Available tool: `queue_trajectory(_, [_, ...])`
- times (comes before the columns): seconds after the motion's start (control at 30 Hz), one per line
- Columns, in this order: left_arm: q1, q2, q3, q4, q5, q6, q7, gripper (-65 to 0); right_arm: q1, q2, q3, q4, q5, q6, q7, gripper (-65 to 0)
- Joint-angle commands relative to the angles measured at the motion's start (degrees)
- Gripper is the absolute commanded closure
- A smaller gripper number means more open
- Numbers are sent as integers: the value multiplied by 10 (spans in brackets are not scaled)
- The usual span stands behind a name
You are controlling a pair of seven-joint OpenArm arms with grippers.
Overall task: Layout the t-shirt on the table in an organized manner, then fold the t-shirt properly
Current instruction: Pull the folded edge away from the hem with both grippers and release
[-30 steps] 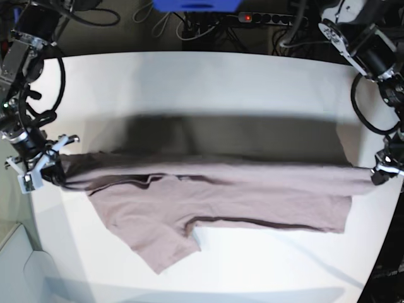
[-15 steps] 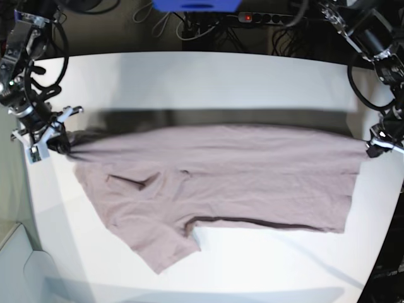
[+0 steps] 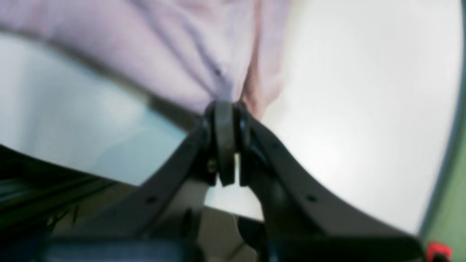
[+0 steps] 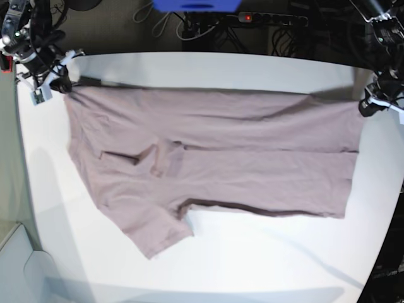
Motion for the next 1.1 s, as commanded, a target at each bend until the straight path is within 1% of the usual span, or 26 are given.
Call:
queue_trajectory(0.0, [0,-13,-3,9,-14,-2,-10,-1,-4,9,11,7,7,-1,16,0])
queue_trajectory(0.23, [45,-12,-3,34,-17,-2,-9,-1,-7,11,48,-31,7,-1,18,0])
queue_trajectory(0.4, [73,-11,-3,55,-17,-2,-9,-1,-27,11,45,-34,8,-1,19,0])
queue_trajectory(0.6, [91,-8,-3,55,-17,-2,-9,-1,-39,8,44,-37,8,-1,19,0])
queue_trajectory(0.9, [97,-7,0,49,-11,-2,-9,-1,-43,8,45,-37,7,-1,15,0])
queue_trajectory(1.0, [97,-7,0,49,3,-2,-9,-1,-43,8,45,-37,7,-1,14,0])
queue_trajectory(1.07, [97,-7,0,49,16,-2,-9,-9,-43,7,47,-37,7,-1,14,-36])
